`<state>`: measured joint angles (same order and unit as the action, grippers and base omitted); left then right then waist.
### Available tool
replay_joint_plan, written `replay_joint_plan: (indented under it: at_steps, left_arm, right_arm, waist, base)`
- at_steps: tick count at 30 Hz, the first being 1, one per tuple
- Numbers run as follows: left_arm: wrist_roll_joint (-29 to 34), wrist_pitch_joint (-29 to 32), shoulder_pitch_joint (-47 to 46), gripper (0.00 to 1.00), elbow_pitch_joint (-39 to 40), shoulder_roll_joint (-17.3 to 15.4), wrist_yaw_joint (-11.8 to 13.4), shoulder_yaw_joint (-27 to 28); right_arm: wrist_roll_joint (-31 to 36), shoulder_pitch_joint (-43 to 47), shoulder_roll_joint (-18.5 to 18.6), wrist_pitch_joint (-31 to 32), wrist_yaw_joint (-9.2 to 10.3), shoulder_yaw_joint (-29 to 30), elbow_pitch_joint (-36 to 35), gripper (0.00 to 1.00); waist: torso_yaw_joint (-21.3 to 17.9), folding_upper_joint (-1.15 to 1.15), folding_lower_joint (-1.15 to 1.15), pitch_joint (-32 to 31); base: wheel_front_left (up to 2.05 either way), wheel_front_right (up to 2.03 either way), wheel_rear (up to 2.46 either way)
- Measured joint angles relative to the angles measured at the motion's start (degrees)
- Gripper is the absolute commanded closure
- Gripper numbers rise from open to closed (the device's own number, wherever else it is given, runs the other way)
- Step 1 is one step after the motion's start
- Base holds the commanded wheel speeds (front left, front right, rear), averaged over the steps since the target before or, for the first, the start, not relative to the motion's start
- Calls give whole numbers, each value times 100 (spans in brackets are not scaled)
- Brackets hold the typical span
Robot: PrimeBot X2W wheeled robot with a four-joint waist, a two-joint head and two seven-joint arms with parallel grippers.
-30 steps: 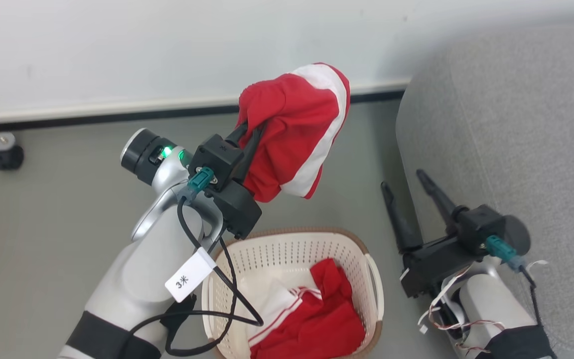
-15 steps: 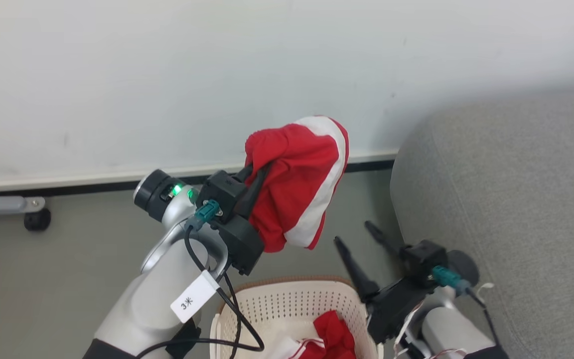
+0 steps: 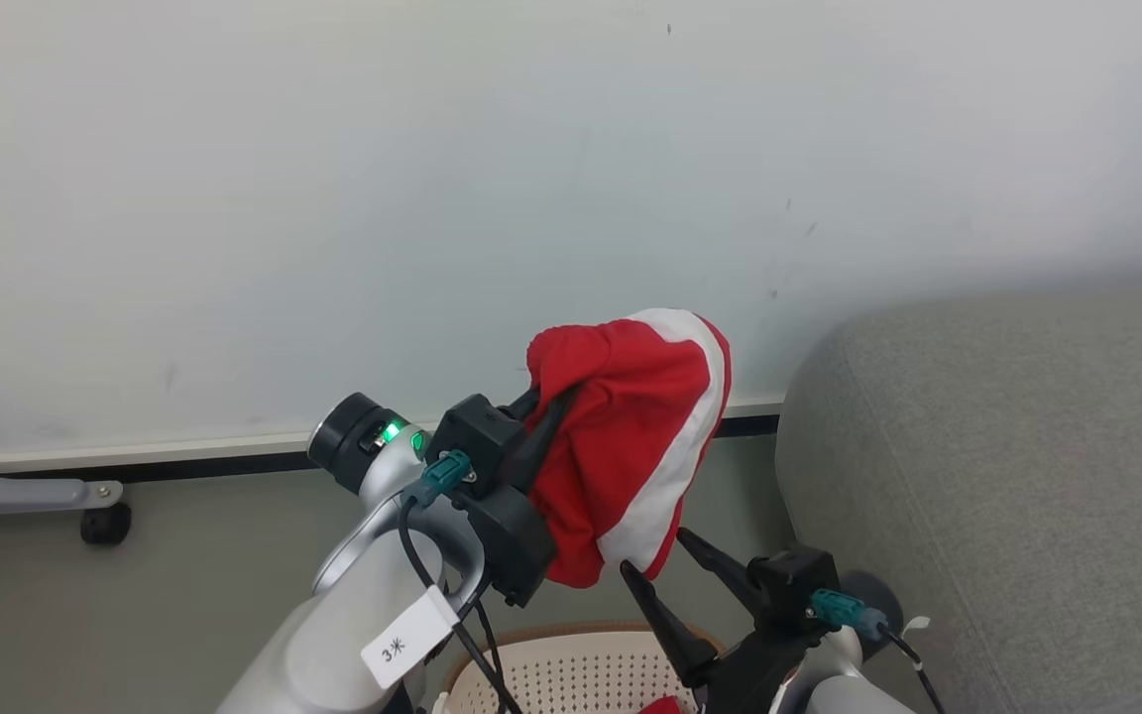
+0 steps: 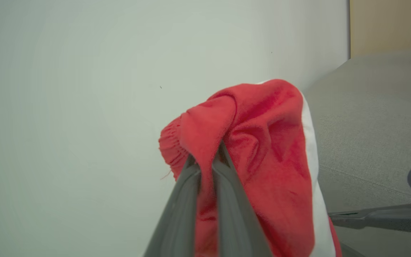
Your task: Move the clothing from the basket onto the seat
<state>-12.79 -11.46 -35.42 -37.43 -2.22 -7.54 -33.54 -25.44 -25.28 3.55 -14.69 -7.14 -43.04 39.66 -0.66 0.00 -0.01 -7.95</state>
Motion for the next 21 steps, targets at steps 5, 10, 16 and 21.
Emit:
replay_joint_plan:
  at_steps: [5,10,16,21]
  left_arm:
    - [-76,116,101,100,194,-1,0,-91]
    - [-174,236,183,100,428,-2,0,-230]
    - [-230,343,220,100,628,-3,0,-265]
    - [-361,428,343,100,670,-4,2,-234]
  right_arm:
    - [-222,-87,-1,0,0,-268,165,0]
    - [-393,-425,-1,0,0,-476,296,0]
    - [-502,-717,-1,0,0,-755,310,51]
    - [-650,-745,-2,0,0,-867,310,100]
  waist:
    - [39,0,1,-66]
    - [74,0,1,-87]
    - [104,0,1,-82]
    - [104,0,1,-67]
  base:
    - [0,0,0]
    - [0,0,0]
    - [0,0,0]
    - [0,0,0]
